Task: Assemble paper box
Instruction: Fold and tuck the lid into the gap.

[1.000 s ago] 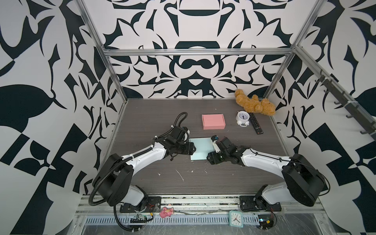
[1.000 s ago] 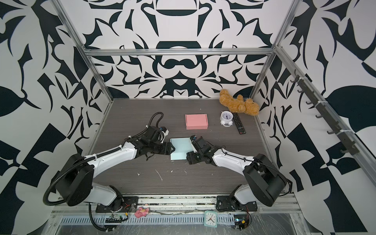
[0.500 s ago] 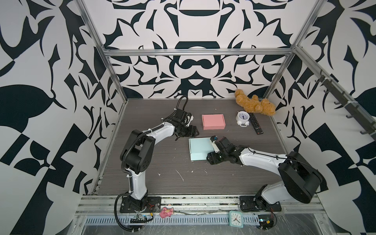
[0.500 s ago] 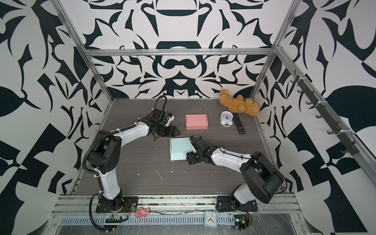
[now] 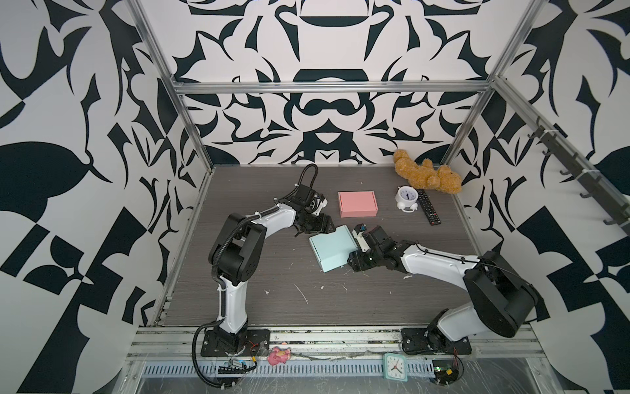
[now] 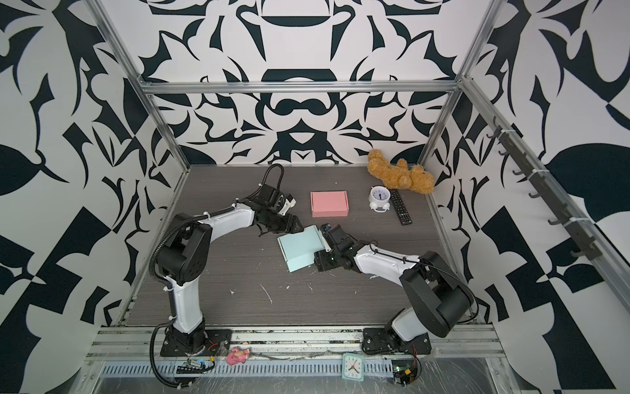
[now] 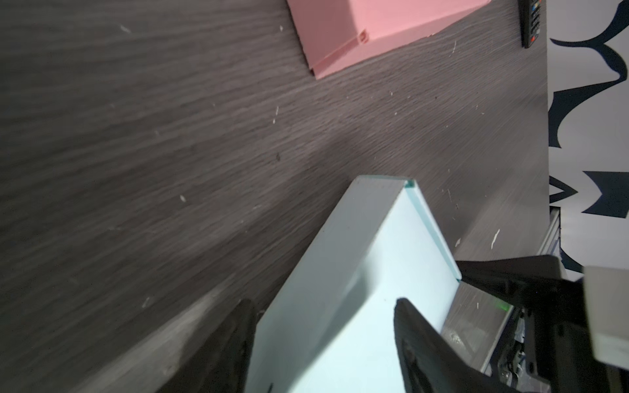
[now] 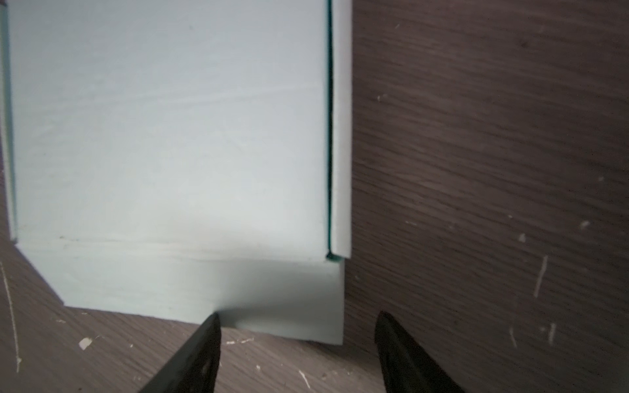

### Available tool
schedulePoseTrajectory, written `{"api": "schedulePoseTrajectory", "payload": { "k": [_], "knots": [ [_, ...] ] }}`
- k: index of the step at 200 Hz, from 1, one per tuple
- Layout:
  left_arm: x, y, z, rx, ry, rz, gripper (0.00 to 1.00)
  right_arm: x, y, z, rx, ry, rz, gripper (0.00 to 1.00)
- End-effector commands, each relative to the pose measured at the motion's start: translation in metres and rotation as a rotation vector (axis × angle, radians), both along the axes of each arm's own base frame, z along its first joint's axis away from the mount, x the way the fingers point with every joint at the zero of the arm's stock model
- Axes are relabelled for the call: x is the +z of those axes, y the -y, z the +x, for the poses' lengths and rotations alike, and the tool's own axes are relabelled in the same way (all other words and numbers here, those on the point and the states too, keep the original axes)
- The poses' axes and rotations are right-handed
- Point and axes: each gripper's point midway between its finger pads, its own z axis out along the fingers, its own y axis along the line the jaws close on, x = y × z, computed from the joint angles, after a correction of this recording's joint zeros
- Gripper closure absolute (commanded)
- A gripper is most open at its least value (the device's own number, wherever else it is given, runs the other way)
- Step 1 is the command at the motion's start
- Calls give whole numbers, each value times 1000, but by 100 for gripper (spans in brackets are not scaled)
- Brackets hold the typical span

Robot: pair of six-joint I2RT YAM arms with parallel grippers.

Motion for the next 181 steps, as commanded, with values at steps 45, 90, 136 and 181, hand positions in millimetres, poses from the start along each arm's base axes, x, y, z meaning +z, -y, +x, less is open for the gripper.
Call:
{"api": "schedulePoseTrajectory", "payload": {
  "k": [45, 90, 136, 181],
  "knots": [
    [5, -6, -28, -7, -29, -51, 34, 8, -12, 14, 9, 24, 27, 27],
    [7, -7, -39, -10, -32, -60, 35, 4, -16, 18, 13, 16, 29, 27],
    [5, -10, -47, -12, -37, -63, 36, -1, -20, 21, 4, 5, 39, 28],
    [-1, -17, -55, 20, -50, -56, 37, 1, -26, 20, 14, 4, 59, 29]
  ]
}}
